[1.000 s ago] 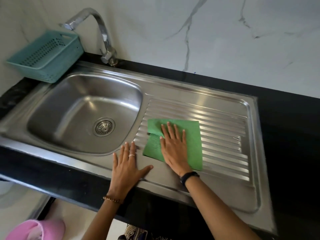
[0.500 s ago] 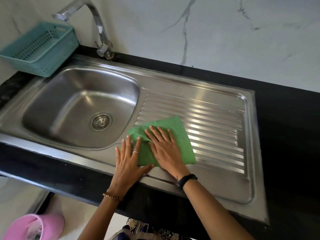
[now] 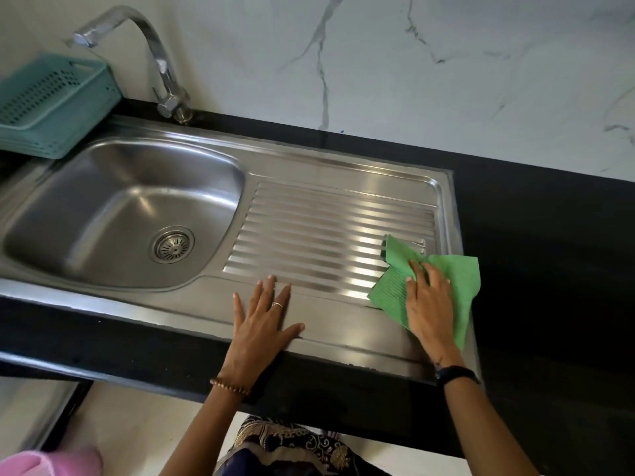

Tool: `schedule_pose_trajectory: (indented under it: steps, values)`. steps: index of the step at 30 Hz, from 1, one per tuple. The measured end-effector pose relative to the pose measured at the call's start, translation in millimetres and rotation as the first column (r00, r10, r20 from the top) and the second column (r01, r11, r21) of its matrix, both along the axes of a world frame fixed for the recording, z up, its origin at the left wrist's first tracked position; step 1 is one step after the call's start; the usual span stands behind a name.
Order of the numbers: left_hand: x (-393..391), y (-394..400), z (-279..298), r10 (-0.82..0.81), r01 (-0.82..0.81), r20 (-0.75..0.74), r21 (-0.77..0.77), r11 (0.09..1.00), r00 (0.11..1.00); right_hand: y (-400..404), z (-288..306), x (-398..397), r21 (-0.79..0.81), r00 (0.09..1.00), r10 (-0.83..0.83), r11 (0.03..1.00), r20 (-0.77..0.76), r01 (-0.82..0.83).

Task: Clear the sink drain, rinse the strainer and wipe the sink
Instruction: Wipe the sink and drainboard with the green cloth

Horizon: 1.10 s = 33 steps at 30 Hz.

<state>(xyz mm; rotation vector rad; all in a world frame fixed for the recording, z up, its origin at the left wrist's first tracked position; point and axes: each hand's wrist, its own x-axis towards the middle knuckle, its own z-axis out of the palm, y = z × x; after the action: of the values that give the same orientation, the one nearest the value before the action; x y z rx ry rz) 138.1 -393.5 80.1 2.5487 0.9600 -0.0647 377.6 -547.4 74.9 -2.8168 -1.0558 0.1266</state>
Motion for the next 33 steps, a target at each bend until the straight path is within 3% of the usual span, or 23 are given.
schedule_pose_trajectory:
  steps: [4,9,15,21,25,33]
  values:
    - [-15,20,3,0.081,-0.081,0.011,0.007,0.997,0.997,19,-8,-35,-0.135,0.999,0.039,0.99,-0.011,-0.041]
    - [-25,41,2,0.219,-0.219,-0.014,-0.002,0.976,0.976,95,-5,-77,0.006,0.977,0.188,0.982,-0.101,-0.188]
    - [-32,41,-1,0.294,-0.294,0.095,-0.007,0.956,0.951,211,-4,-148,0.07,0.875,0.462,0.887,-0.144,-0.457]
    - [-34,39,0,0.282,-0.287,0.175,0.005,0.958,0.943,224,-12,-168,-0.01,0.73,0.674,0.734,-0.119,-0.679]
    - [-30,37,0,0.261,-0.262,0.132,-0.014,0.965,0.956,177,-15,-140,0.056,0.765,0.635,0.772,-0.108,-0.633]
    - [-18,21,-2,0.146,-0.144,0.028,-0.065,0.987,0.989,35,-13,-37,0.03,0.945,0.308,0.951,-0.113,-0.306]
